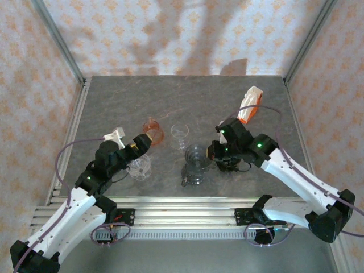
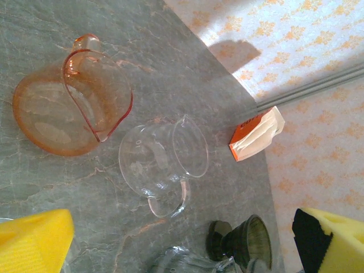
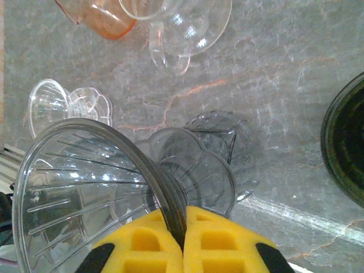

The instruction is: Place the coffee filter in the dripper

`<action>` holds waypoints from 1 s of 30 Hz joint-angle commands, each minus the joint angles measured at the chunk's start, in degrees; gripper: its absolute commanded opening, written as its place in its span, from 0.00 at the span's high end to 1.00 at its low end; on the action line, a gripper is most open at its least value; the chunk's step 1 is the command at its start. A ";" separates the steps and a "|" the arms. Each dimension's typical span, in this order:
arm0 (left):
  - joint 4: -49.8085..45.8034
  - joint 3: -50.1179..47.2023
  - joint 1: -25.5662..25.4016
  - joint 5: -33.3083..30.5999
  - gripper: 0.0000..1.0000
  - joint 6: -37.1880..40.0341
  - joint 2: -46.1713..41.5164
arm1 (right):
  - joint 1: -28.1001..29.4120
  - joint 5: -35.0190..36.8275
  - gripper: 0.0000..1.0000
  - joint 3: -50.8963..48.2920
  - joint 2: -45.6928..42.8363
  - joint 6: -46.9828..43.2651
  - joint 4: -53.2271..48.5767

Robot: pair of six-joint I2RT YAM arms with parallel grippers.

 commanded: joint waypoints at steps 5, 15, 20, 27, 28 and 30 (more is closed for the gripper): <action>-0.04 -1.24 -0.34 0.18 0.01 0.07 -0.60 | 1.97 1.97 1.00 -0.18 2.99 1.84 4.22; -0.26 -1.60 -0.33 -0.37 0.01 -0.04 -0.72 | 1.97 5.02 1.00 -1.50 4.03 0.98 3.89; -0.44 -1.60 -0.34 -0.32 0.01 -0.15 -0.65 | 1.98 5.19 1.00 -2.83 4.07 1.11 5.00; -0.46 -1.60 -0.31 -0.33 0.01 -0.31 -0.64 | 2.05 4.68 1.00 -3.43 3.75 1.40 5.52; -0.39 -1.69 -0.37 -0.32 0.00 -0.31 -0.59 | 2.05 4.72 1.00 -3.49 3.67 1.43 5.47; -0.38 -1.73 -0.34 -0.44 0.01 -0.45 -0.55 | 2.06 4.72 0.96 -3.67 3.54 1.56 5.41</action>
